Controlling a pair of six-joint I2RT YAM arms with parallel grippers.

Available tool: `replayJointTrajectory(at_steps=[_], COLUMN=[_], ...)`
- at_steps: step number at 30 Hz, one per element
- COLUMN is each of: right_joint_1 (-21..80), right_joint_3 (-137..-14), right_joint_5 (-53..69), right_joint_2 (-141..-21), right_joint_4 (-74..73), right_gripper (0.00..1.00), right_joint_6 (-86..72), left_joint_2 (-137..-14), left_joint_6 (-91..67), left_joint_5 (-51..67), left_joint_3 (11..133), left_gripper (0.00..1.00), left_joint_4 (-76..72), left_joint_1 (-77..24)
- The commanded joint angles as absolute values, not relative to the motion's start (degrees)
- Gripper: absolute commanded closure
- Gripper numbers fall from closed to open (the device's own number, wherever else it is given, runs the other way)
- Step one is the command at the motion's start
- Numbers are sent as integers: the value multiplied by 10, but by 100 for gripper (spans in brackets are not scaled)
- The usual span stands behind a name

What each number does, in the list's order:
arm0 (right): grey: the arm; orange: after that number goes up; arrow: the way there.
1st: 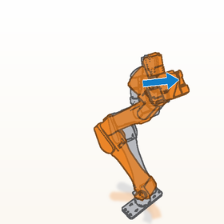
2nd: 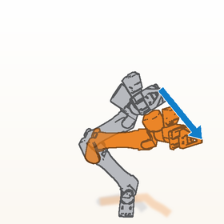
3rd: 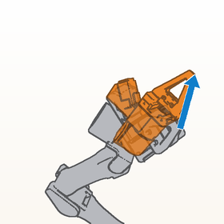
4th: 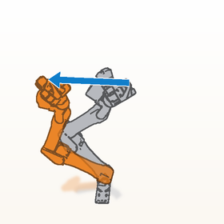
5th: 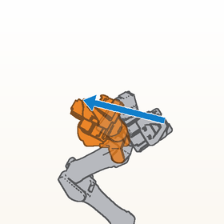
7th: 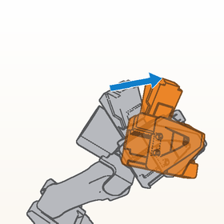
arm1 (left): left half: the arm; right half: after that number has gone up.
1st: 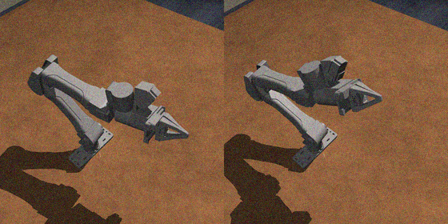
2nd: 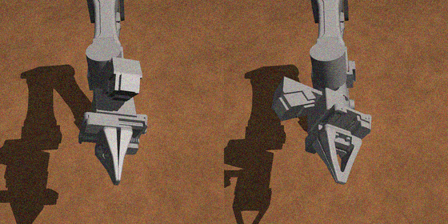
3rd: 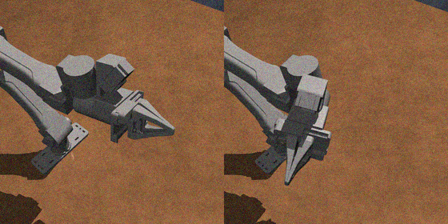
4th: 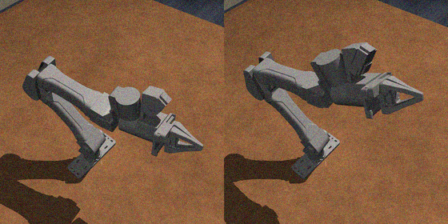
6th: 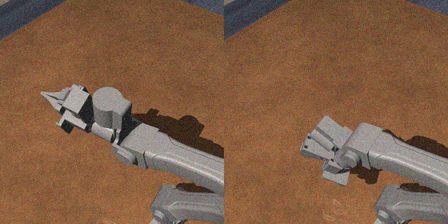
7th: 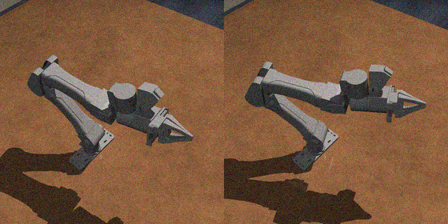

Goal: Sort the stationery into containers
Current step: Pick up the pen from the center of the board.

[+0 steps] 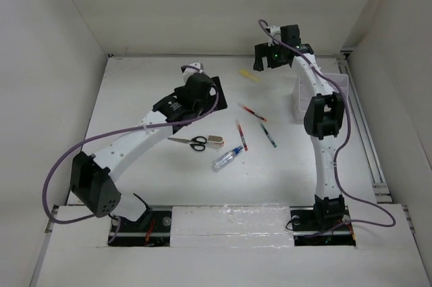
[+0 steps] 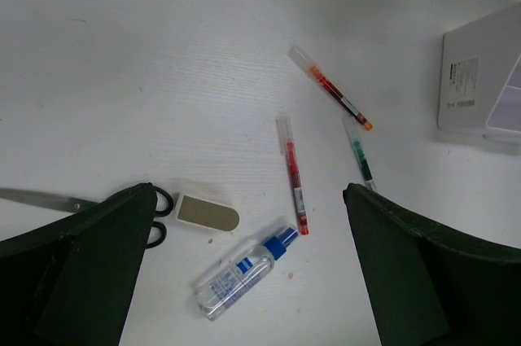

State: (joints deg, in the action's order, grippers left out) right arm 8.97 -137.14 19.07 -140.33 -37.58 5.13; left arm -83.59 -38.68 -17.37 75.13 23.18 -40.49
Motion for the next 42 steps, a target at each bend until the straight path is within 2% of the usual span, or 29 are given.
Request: replayJointTrajectory(at_steps=[1,4,12,23,26,35,40,41,42], right_joint_1=[126,147,153,147,142,135,135,135,135], right_joint_3=[-1444,-1449,-1455,-1490,-1527,-1533,-1533,-1538,-1538], right_joint_5=[203,151,123,120,126,107,107,100,100], right_joint_2=[-1413,-1446,-1489,-1510,-1529,-1564,-1564,-1564,-1564], right_joint_4=[-444,-450,-444,-444,-475,-525,-525,-525,-525], right_gripper=[3,2,2,2,0,0,6,13,16], right_joint_6=[119,133,133,133,133,133,133,133,133], left_joint_2=[-787,-776,-730,-735,-740,-735,-735,-735,-735], left_joint_6=[-362,-362,-352,-352,-352,-346,-346,-346,-346], left_joint_5=[-164,-159,-136,-98,-93,-83,-77,-77,-77], left_joint_3=[732,716,673,655,655,660,660,660,655], left_gripper=[0,0,0,0,0,0,0,0,0], left_joint_4=[229,234,223,191,191,191,191,191,185], left_joint_1=[-406,-406,-406,-406,-406,-406,-406,-406,-406])
